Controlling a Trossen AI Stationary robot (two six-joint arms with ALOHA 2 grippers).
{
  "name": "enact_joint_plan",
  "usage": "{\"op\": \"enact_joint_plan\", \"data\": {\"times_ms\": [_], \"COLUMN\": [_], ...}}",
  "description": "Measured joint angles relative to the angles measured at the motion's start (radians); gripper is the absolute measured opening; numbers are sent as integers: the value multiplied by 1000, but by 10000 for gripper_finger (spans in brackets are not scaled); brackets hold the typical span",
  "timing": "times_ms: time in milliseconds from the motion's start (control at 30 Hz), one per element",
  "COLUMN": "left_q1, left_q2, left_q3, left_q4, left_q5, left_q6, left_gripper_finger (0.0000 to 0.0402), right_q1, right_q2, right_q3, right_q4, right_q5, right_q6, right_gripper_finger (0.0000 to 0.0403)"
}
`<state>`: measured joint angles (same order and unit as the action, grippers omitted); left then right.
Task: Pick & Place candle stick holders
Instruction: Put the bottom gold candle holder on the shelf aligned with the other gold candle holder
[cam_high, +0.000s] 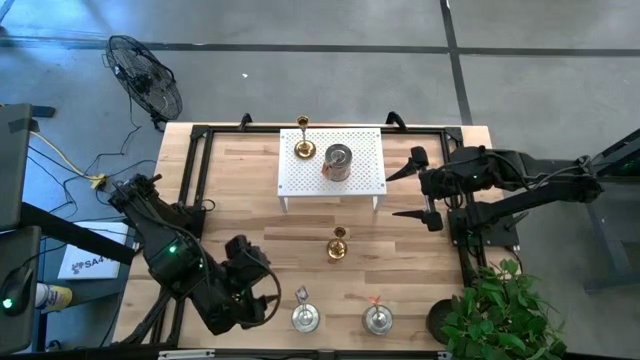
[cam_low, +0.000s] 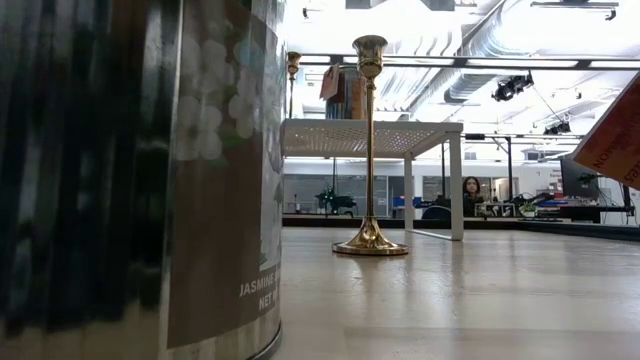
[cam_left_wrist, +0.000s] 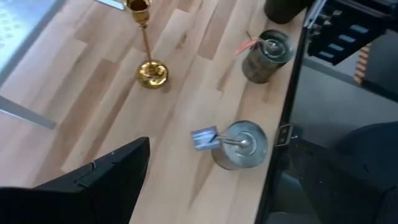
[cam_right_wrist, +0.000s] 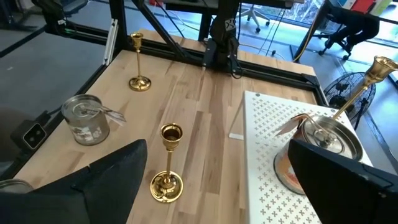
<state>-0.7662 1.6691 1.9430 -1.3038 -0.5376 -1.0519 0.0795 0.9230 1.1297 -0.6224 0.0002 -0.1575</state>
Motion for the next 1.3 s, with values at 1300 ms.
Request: {"op": "enact_joint_plan", "data": {"times_ms": [1300], "left_q1": [0], "left_q2": [24], "left_q3": [0], "left_q4": [-31], "left_q5": [185], "left_q6": [-271], "left_gripper_finger": [376], "right_q1": [0], "right_q2": [0], "right_q3": [0], "right_q4": [-39], "right_q5": [0], "right_q6": [26], "right_gripper_finger": [385]}}
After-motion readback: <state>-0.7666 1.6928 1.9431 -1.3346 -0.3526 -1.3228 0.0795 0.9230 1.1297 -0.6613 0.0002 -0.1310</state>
